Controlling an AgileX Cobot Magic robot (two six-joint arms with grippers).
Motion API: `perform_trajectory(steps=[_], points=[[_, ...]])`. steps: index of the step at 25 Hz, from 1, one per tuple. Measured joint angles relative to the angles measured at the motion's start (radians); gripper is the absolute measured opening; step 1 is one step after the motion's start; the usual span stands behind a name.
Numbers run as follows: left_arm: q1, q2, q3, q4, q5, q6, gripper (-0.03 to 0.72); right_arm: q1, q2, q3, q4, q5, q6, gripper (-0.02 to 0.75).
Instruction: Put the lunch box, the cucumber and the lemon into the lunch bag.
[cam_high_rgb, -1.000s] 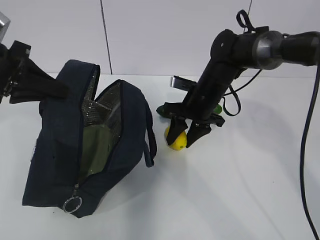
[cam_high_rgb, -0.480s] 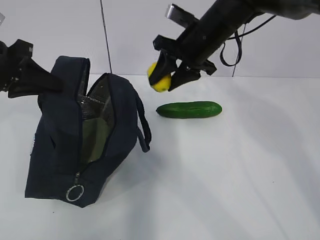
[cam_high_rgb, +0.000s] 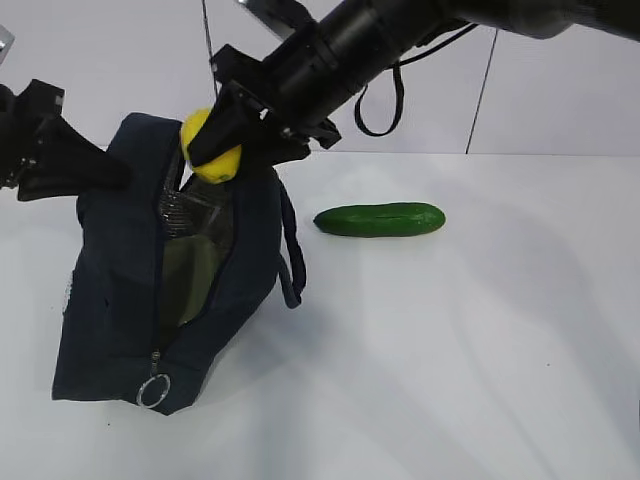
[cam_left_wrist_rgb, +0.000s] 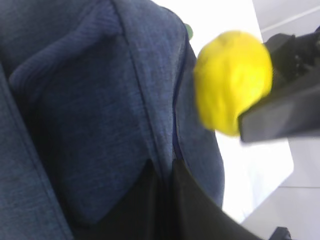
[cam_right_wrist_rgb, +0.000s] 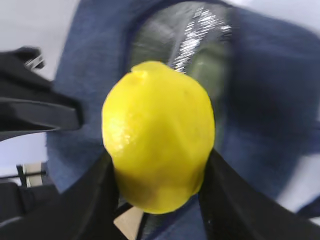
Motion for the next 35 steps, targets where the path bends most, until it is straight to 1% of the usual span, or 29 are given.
perform_trajectory(steps=[3, 8, 13, 15, 17, 20, 25, 27, 29, 35], points=[[0.0, 0.0, 0.0, -0.001, 0.021, 0.0, 0.008, 0.029, 0.002, 0.0, 0.004, 0.0, -0.036, 0.368], [0.0, 0.0, 0.0, -0.007, 0.048, 0.0, 0.008, 0.042, 0.05, -0.002, -0.002, 0.0, -0.105, 0.369], [0.002, 0.0, 0.0, -0.007, 0.066, 0.0, 0.008, 0.043, 0.079, -0.002, -0.067, 0.0, -0.141, 0.416], [0.002, 0.0, 0.0, -0.007, 0.068, 0.0, 0.008, 0.043, 0.085, -0.002, -0.058, 0.0, -0.166, 0.445], [0.002, 0.0, 0.0, -0.007, 0.068, 0.0, 0.008, 0.043, 0.085, -0.002, -0.022, 0.0, -0.202, 0.468], [0.002, 0.0, 0.0, -0.007, 0.068, 0.0, 0.008, 0.046, 0.085, -0.002, -0.006, 0.0, -0.232, 0.477], [0.002, 0.0, 0.0, -0.009, 0.066, 0.0, 0.008, 0.047, 0.085, -0.004, -0.027, 0.0, -0.238, 0.477], [0.002, 0.0, 0.0, -0.009, 0.064, 0.0, 0.008, 0.041, 0.083, -0.018, -0.067, 0.0, -0.218, 0.477], [0.002, 0.0, 0.0, -0.009, 0.055, 0.0, 0.008, 0.035, 0.071, -0.054, -0.143, 0.001, -0.175, 0.477], [0.002, 0.0, 0.0, -0.011, 0.043, 0.001, 0.008, 0.023, 0.016, -0.164, -0.498, 0.008, -0.104, 0.477]])
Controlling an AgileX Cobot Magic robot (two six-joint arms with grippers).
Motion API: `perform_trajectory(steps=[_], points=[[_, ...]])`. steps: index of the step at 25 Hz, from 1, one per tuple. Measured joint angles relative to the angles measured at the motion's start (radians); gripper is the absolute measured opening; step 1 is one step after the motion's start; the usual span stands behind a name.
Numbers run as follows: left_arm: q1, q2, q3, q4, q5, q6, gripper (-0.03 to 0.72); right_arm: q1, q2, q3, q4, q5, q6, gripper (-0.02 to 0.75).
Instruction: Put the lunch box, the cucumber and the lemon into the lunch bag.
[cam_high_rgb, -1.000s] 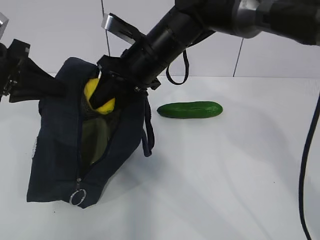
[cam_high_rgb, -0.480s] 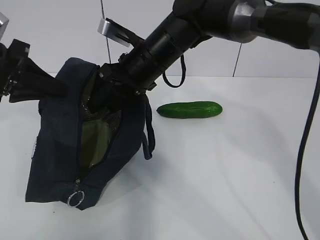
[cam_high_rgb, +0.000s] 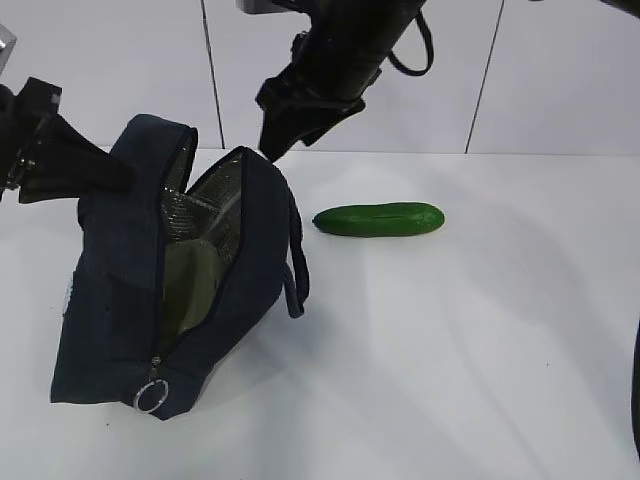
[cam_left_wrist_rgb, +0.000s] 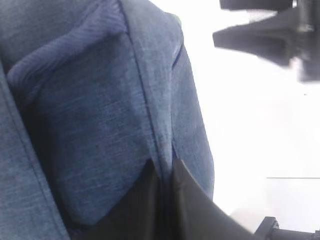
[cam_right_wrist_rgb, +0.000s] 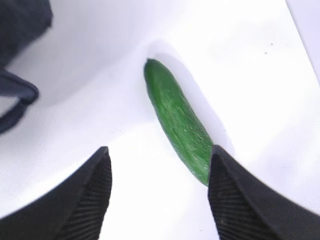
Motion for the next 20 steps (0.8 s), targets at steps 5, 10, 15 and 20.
perform_trajectory(steps=[5, 10, 15, 20], points=[[0.0, 0.0, 0.0, 0.0, 0.008, 0.0, 0.008, -0.011, 0.002, -0.005, -0.307, 0.012, -0.094, 0.478], [0.0, 0.0, 0.0, 0.0, 0.01, 0.0, 0.008, -0.042, 0.029, -0.005, -0.388, 0.013, -0.24, 0.478], [0.0, 0.0, 0.0, 0.002, 0.012, 0.0, 0.008, -0.087, 0.099, -0.005, -0.397, 0.013, -0.397, 0.477], [0.0, 0.0, 0.0, 0.003, 0.014, 0.0, 0.008, -0.121, 0.154, -0.005, -0.388, 0.013, -0.539, 0.478]])
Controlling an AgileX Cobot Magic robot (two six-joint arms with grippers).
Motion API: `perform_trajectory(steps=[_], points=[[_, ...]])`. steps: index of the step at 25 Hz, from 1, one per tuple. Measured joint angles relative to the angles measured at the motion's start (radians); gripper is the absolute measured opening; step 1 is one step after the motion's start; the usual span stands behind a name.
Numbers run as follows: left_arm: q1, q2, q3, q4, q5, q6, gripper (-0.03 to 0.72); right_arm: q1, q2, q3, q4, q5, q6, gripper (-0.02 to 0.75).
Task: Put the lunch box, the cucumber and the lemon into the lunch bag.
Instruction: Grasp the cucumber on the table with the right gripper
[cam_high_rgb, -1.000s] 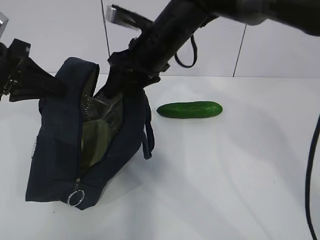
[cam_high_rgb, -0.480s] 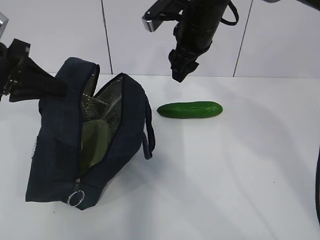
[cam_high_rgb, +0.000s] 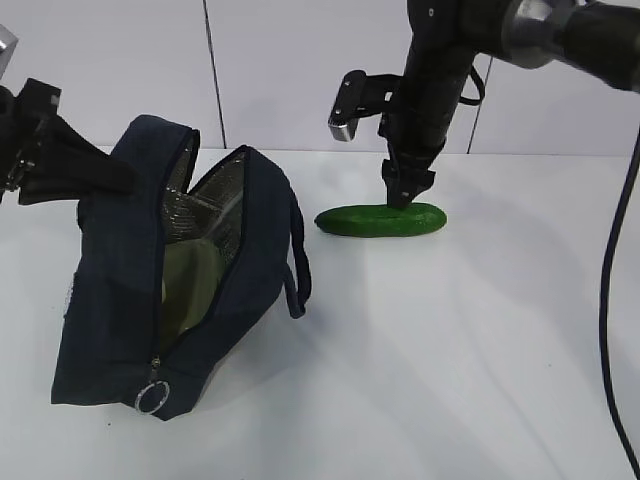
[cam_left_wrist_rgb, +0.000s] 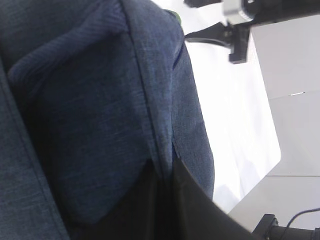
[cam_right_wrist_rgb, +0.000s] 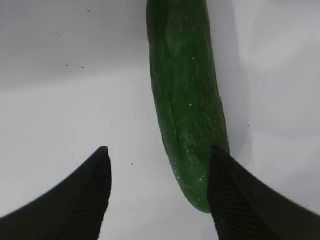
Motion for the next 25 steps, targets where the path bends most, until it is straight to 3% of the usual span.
perform_trajectory(steps=[11, 25], points=[[0.0, 0.0, 0.0, 0.0, 0.0, 0.011, 0.008, -0.036, 0.057, 0.0, 0.049, -0.072, -0.148, 0.478], [0.0, 0.0, 0.0, 0.0, 0.002, 0.016, 0.008, -0.05, 0.113, -0.004, 0.091, -0.107, -0.167, 0.478]])
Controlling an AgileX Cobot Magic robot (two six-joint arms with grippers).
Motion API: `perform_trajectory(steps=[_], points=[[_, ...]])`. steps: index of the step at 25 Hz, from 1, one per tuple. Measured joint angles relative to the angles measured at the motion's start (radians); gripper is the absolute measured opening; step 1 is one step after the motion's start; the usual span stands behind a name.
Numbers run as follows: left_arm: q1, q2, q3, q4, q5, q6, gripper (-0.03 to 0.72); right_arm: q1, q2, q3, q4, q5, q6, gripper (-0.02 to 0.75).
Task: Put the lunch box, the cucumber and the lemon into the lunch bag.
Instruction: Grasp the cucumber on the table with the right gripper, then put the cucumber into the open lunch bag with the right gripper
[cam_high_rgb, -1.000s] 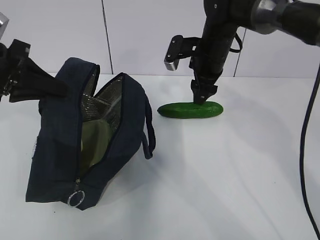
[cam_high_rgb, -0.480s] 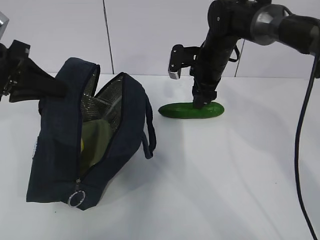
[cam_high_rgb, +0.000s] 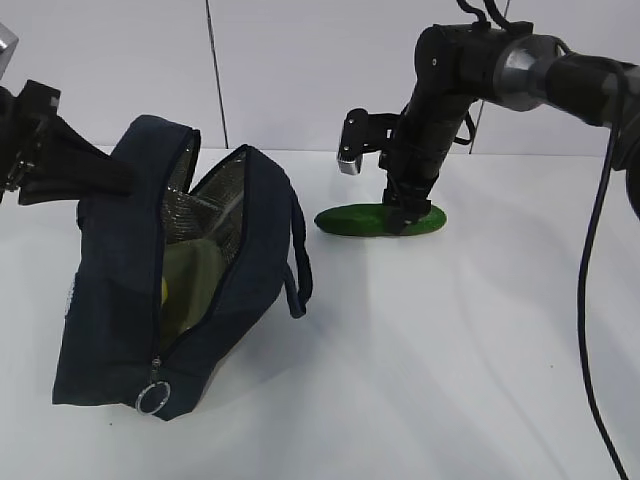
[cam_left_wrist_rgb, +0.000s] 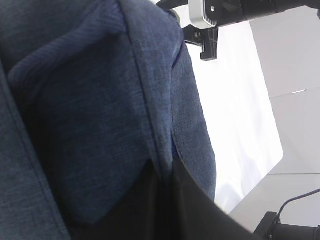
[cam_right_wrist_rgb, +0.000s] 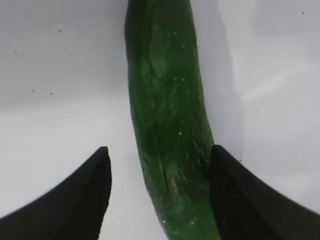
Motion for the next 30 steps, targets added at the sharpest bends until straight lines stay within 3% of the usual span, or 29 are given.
perform_trajectory(steps=[8, 14, 20, 26, 30], points=[[0.0, 0.0, 0.0, 0.0, 0.0, 0.002, 0.008, 0.0, 0.027, -0.005, 0.023, -0.018, 0.0, 0.474], [0.0, 0.0, 0.0, 0.0, 0.0, 0.003, 0.008, 0.0, 0.037, -0.005, 0.026, -0.016, -0.002, 0.387], [0.0, 0.0, 0.0, 0.0, 0.002, 0.003, 0.008, 0.0, 0.037, -0.031, 0.03, 0.044, 0.019, 0.351], [0.0, 0.0, 0.0, -0.002, -0.028, 0.005, 0.008, 0.0, 0.005, -0.096, 0.059, 0.086, 0.284, 0.351], [0.0, 0.0, 0.0, -0.005, -0.08, 0.007, 0.008, 0.0, -0.088, -0.096, 0.169, 0.094, 0.528, 0.35]])
